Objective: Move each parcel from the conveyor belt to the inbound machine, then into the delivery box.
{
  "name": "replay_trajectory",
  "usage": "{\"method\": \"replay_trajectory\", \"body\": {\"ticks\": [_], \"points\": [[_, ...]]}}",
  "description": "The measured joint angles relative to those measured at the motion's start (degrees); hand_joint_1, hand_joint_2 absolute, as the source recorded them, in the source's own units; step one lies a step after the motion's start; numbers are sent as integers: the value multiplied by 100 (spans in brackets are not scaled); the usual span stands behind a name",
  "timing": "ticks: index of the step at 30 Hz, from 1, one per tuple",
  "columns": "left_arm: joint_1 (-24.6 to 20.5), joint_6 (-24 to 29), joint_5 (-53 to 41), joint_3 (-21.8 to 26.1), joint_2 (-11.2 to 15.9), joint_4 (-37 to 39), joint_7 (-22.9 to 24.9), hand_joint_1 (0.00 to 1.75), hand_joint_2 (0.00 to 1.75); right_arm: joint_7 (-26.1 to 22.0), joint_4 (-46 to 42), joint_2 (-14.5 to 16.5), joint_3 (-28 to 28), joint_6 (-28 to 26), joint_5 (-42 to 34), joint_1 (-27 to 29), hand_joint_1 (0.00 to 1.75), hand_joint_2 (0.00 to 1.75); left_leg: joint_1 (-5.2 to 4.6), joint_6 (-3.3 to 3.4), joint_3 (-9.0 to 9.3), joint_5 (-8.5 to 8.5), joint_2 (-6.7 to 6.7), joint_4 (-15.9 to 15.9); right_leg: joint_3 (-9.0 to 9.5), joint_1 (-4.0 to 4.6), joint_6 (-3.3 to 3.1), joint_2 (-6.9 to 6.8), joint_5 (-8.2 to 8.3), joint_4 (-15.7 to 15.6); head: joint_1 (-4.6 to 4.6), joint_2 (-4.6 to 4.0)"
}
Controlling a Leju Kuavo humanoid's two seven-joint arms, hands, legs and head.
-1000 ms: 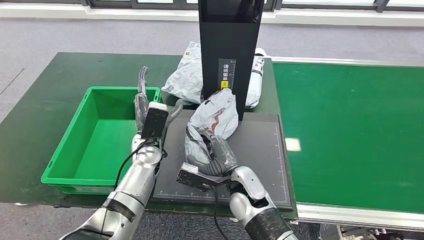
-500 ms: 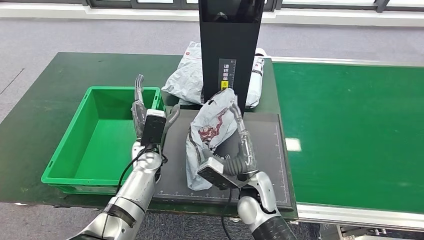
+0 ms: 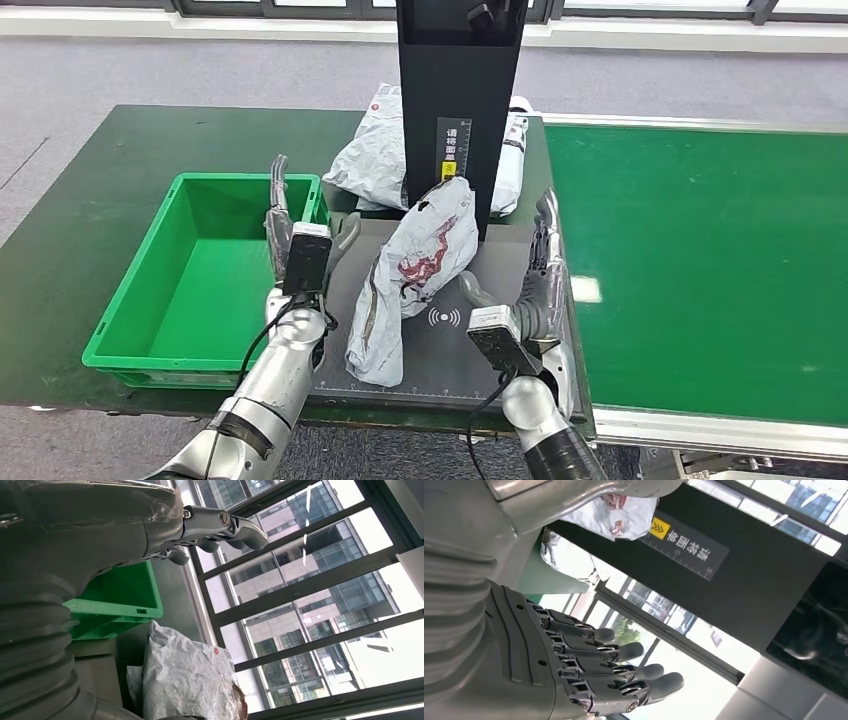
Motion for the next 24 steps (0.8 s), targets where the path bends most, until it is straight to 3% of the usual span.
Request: {"method": "replay_trajectory", "body": {"ticks": [5, 13, 16, 21, 24], "points": [[-1, -32, 44, -26, -5, 11, 0, 0, 175, -187, 0, 6, -33, -70, -251, -9, 0, 175, 0, 0, 0, 0, 0, 0, 0, 0, 0, 0, 0, 0, -1, 0], [-18, -514, -58, -354, -40, 129, 59, 0, 175, -571, 61, 2, -141, -148, -900, -44, 0, 175, -1, 0, 0, 0, 0, 0, -1, -1, 0, -1, 0, 0, 0, 1], [-73, -1327, -305, -672, -38, 355, 262, 0, 175, -548, 144, -9, -209, -71, -952, -78, 0, 175, -2, 0, 0, 0, 0, 0, 0, -2, 0, -1, 0, 0, 0, 1], [-139, -3502, -746, -1257, 10, 805, 403, 0, 175, -436, 333, -34, -315, 155, -862, -213, 0, 175, -4, 0, 0, 0, 1, 0, -1, -3, 0, 1, 0, 0, -1, 1], [-192, -4279, -1228, -1650, 45, 1087, 420, 0, 175, -333, 429, -46, -340, 231, -797, -300, 0, 175, -4, 0, 0, 0, 0, 0, -2, -3, 0, 1, 0, 0, -1, 1]]}}
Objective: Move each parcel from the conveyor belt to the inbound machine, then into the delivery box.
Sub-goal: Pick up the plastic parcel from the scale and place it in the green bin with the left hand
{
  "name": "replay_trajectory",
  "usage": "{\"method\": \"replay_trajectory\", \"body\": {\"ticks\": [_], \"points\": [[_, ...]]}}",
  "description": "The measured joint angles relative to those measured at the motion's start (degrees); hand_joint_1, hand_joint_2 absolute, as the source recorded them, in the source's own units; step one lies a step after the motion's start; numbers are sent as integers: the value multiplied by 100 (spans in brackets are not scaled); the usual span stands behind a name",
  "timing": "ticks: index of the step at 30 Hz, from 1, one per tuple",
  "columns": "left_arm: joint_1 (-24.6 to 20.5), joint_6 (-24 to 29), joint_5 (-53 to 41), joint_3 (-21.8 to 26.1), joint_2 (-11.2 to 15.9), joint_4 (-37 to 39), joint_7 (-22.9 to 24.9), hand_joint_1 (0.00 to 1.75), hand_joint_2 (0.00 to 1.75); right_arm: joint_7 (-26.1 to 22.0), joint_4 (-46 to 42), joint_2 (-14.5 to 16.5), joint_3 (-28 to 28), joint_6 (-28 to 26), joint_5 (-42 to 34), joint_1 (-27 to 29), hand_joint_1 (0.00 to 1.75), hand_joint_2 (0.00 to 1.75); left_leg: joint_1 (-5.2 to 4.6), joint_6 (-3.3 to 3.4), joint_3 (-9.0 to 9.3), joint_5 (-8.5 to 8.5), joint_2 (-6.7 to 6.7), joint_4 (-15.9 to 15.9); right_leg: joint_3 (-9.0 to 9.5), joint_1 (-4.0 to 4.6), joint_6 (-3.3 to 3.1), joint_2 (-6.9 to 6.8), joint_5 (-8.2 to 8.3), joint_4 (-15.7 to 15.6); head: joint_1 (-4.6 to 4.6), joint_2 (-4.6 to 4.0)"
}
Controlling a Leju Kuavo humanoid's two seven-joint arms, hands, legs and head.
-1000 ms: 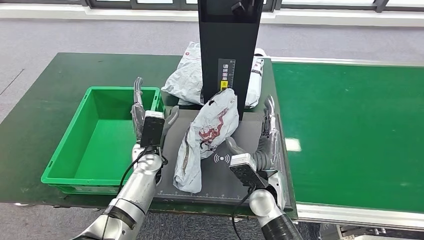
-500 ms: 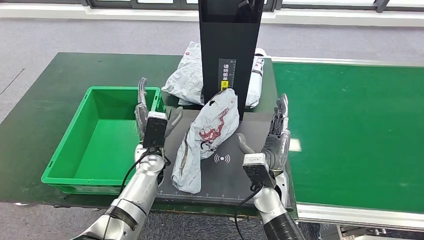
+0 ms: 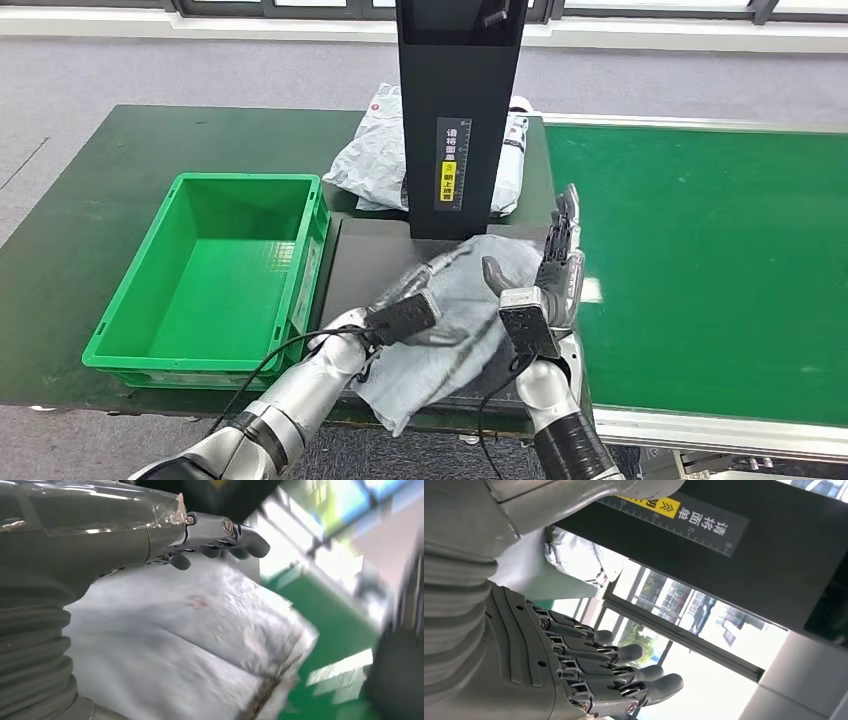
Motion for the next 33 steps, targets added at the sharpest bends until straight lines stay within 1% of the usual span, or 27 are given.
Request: {"method": "replay_trajectory", "body": {"ticks": [1, 2, 4, 5, 6, 8, 9, 13, 15, 18, 21, 23, 25, 28, 30, 33], "points": [[-16, -164, -135, -126, 8, 80, 27, 4, 175, 40, 15, -3, -8, 15, 31, -9, 0, 175, 0, 0, 0, 0, 0, 0, 0, 0, 0, 0, 0, 0, 0, 0], [-30, -295, -263, -240, 14, 155, 78, 33, 175, 80, 22, -4, -25, 26, 66, -11, 0, 175, 0, 0, 0, 0, 0, 0, -1, 0, 0, 0, 0, 0, 0, 0], [-72, -480, -544, -460, 22, 315, 309, 120, 175, 150, 25, -7, -75, 47, 141, -5, 0, 175, 0, 0, 0, 0, 0, 0, -1, 0, 0, 0, 0, 0, 0, -1], [-105, -547, -715, -577, 26, 413, 499, 160, 175, 185, 23, -7, -102, 62, 179, 3, 0, 175, 0, 0, 0, 0, 0, 0, -1, 0, 0, 0, 0, 0, 0, -1], [-144, -590, -897, -705, 30, 515, 715, 175, 175, 218, 18, -8, -120, 82, 219, 18, 0, 175, 0, 0, 0, 0, 0, 0, -1, 0, 0, 0, 0, 0, 0, -1], [-235, -550, -1227, -944, 43, 682, 1127, 175, 175, 280, -6, -9, -145, 116, 294, 68, 0, 175, 0, 0, 0, 0, -1, 0, 1, 0, 0, -1, 0, 0, 0, -1], [-287, -444, -1375, -1053, 47, 743, 1336, 175, 175, 304, -30, -10, -161, 129, 336, 99, 0, 175, 0, 0, 1, 0, -1, 0, 3, 0, 0, -3, 0, 0, 1, -1], [-495, 273, -1917, -1419, 45, 926, 2233, 175, 175, 419, -212, -10, -235, 157, 529, 229, 0, 175, 0, 1, 9, -2, 4, -1, 12, 0, 0, 0, 0, 0, 1, 0], [-556, 590, -2081, -1513, 41, 973, 2478, 175, 175, 513, -335, -8, -262, 197, 632, 296, 0, 175, 0, -1, 13, -4, 12, -1, 11, 0, 0, 3, 0, 0, 1, -1], [-614, 827, -2246, -1550, 46, 1012, 2586, 175, 175, 618, -489, -2, -286, 243, 741, 351, 0, 175, 1, -2, 16, -3, 15, -1, 10, 1, -1, 4, 1, 0, 0, -1], [-634, 940, -2365, -1570, 54, 1031, 2618, 175, 175, 639, -597, 2, -313, 282, 777, 390, 0, 175, 2, -1, 16, 2, 13, -2, 12, 2, -1, 2, 1, 0, 0, -1], [-631, 1106, -2433, -1573, 57, 1033, 2616, 175, 175, 634, -653, 3, -333, 307, 790, 431, 0, 175, 2, -1, 15, 3, 12, -2, 13, 1, -3, 3, 3, 1, 0, -1], [-620, 1436, -2493, -1570, 65, 1028, 2610, 175, 175, 619, -716, 3, -354, 311, 797, 489, 0, 175, 1, -1, 13, 2, 12, -1, 12, 1, -3, 3, 3, 1, 1, -1], [-601, 2148, -2543, -1498, 99, 958, 2571, 175, 175, 608, -844, 3, -370, 304, 792, 607, 0, 175, 0, 0, 8, 1, 8, -1, 10, 0, -3, 1, 3, 1, 1, 0], [-600, 2458, -2573, -1425, 125, 884, 2552, 175, 175, 607, -923, 3, -372, 296, 786, 678, 0, 175, 0, 1, 6, 0, 5, -1, 10, 0, -3, 0, 3, 1, 0, 0], [-579, 2719, -2615, -1323, 153, 778, 2506, 44, 175, 607, -1005, 3, -373, 291, 764, 736, 0, 175, 0, 1, 3, -1, 5, -1, 6, 0, -2, 0, 2, 1, 0, 0]]}}
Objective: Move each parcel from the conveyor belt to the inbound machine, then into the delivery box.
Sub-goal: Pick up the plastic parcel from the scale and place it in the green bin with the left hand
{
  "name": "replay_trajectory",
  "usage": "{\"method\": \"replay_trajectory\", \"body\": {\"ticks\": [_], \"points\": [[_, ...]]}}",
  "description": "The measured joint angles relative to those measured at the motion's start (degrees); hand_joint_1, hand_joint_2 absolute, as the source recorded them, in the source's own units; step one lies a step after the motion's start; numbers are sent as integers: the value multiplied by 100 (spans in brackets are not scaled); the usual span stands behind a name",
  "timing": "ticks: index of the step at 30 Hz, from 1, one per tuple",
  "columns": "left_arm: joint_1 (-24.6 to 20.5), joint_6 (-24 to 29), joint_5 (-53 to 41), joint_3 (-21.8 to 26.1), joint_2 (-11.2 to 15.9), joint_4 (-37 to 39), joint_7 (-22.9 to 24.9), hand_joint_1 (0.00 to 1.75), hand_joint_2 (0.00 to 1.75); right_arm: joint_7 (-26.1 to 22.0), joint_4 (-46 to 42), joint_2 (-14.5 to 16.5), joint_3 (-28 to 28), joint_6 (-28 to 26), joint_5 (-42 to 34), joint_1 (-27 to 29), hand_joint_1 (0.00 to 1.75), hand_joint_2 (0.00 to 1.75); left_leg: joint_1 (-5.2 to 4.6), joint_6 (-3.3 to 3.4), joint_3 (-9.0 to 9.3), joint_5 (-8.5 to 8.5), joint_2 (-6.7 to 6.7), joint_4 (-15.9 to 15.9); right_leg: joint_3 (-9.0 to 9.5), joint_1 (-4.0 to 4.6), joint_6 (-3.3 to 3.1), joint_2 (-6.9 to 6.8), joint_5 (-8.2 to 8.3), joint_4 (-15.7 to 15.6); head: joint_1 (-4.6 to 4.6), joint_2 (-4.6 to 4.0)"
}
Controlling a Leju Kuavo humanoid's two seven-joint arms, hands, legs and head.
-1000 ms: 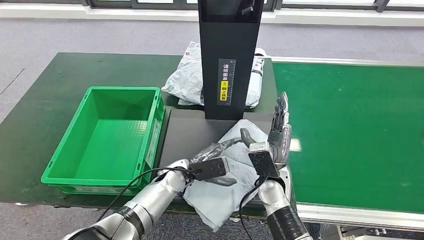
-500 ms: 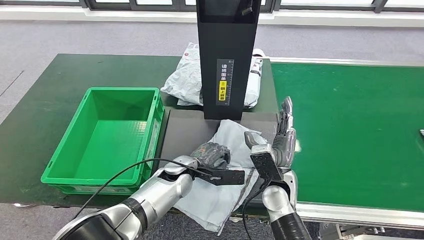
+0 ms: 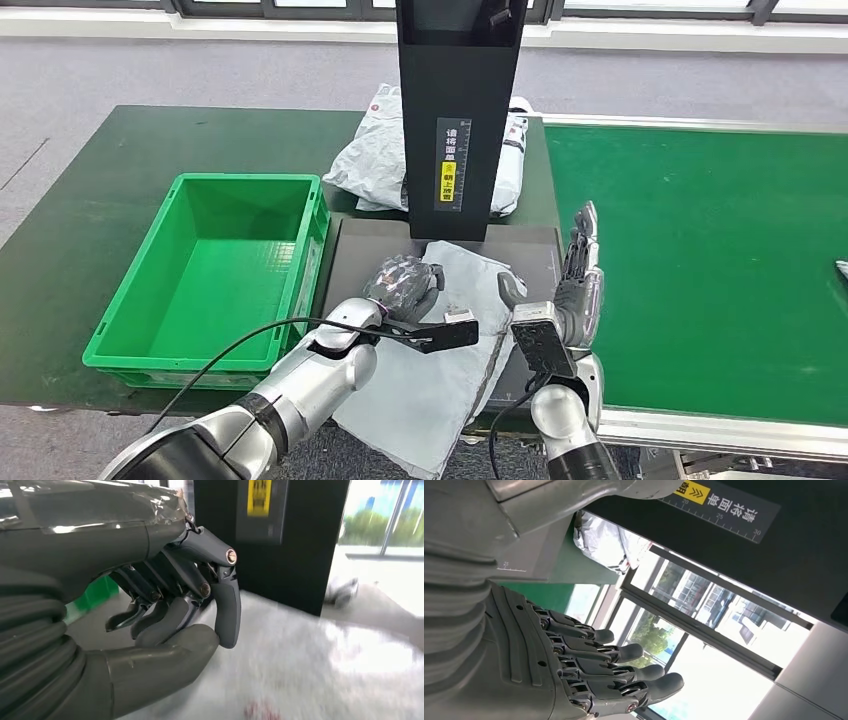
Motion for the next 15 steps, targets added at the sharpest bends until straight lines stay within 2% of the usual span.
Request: {"method": "replay_trajectory", "body": {"ticks": [1, 4, 8, 15], "points": [[9, 78, 5, 42, 5, -39, -31, 0, 175, 0, -21, 0, 0, -1, -8, 13, 0, 175, 0, 0, -1, 0, 0, 0, -1, 0, 0, 0, 0, 0, 0, 0], [48, 86, 322, 228, 10, -175, -363, 0, 175, -5, -56, 0, 0, -3, -43, 37, 0, 175, 0, 0, -2, 0, 0, 0, -2, 0, 1, 0, -1, 0, 0, -1], [169, -345, 1181, 677, -2, -453, -1179, 0, 175, -80, -62, 1, 0, -44, -126, 39, 0, 175, 0, 0, -2, 0, 1, 0, -2, 0, 1, 0, -1, 0, 1, -1], [322, -496, 1429, 1106, -2, -750, -1502, 0, 175, -255, -52, -2, 0, -118, -308, 37, 0, 175, 0, 0, -3, 0, 0, 0, -2, 0, 1, 0, -1, 0, 1, 0]]}}
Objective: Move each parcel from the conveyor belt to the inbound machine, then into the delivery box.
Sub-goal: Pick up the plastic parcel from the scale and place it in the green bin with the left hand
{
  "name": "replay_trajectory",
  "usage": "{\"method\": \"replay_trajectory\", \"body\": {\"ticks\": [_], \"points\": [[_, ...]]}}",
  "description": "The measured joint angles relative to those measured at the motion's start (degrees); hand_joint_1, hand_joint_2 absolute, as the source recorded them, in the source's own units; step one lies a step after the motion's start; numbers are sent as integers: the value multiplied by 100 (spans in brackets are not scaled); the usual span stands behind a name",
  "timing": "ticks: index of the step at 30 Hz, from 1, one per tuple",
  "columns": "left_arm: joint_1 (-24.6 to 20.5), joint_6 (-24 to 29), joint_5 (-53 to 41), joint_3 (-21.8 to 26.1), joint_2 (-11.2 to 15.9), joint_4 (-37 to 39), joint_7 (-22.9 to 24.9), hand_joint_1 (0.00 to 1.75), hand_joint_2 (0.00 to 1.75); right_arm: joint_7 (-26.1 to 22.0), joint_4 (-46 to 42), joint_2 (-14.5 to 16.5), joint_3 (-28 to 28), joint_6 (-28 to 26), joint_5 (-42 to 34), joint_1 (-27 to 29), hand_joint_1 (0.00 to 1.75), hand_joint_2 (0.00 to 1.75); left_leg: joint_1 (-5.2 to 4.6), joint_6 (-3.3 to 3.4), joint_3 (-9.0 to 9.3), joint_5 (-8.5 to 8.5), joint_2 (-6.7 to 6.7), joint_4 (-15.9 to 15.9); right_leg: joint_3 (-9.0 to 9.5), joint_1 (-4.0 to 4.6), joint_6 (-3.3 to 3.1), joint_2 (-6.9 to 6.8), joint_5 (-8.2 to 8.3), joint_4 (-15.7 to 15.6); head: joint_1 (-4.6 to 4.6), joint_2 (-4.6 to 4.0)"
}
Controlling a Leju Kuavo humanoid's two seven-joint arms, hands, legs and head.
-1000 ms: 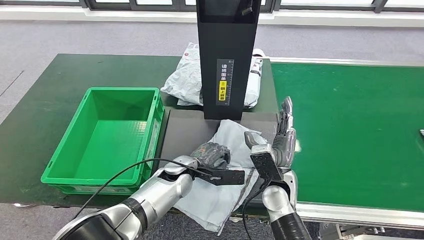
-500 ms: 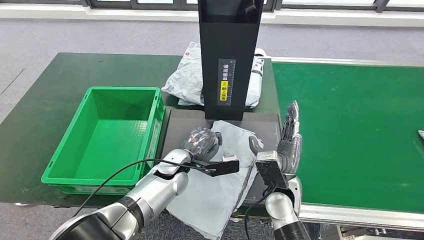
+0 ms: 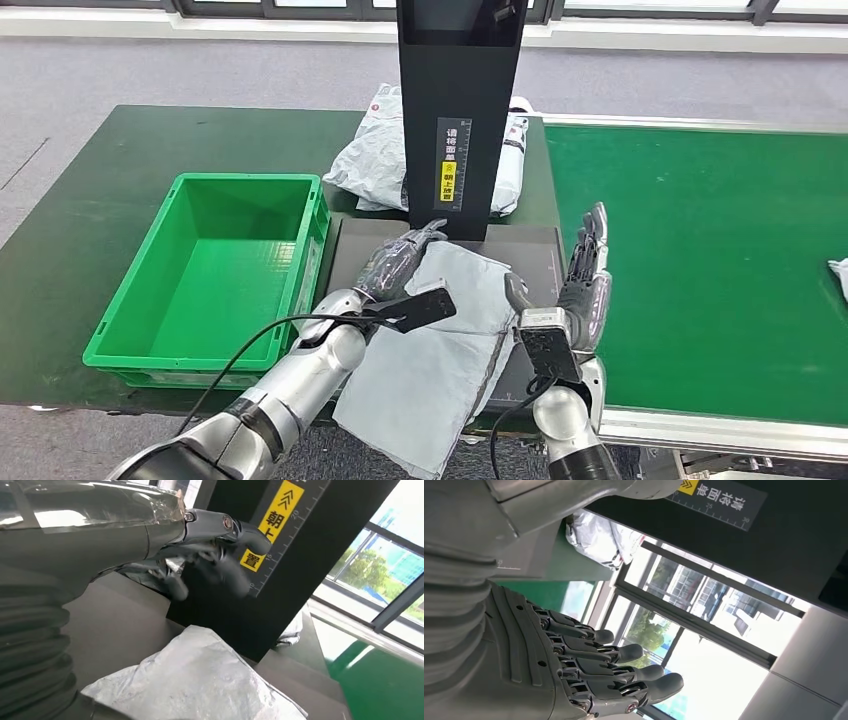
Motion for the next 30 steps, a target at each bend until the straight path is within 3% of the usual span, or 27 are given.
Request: {"method": "replay_trajectory", "body": {"ticks": [18, 23, 30], "points": [[240, -33, -363, 20, 27, 117, 96, 0, 175, -27, 174, -9, 47, 20, -170, -86, 0, 175, 0, 0, -3, 0, -2, 0, -1, 0, 1, -2, -1, 0, -1, 1], [236, -367, -1058, -159, 34, 351, 461, 0, 175, 58, 260, -16, 99, 55, -176, -198, 0, 175, 0, 0, -2, 0, -1, 0, -3, 0, 1, -1, -1, 0, -1, 0], [-36, -740, -2169, -806, -19, 753, 1157, 1, 175, 179, 363, -28, 111, 125, -114, -373, 0, 175, 0, 3, 8, -2, -14, 0, 19, 0, 3, -18, -5, -1, -1, 0]]}}
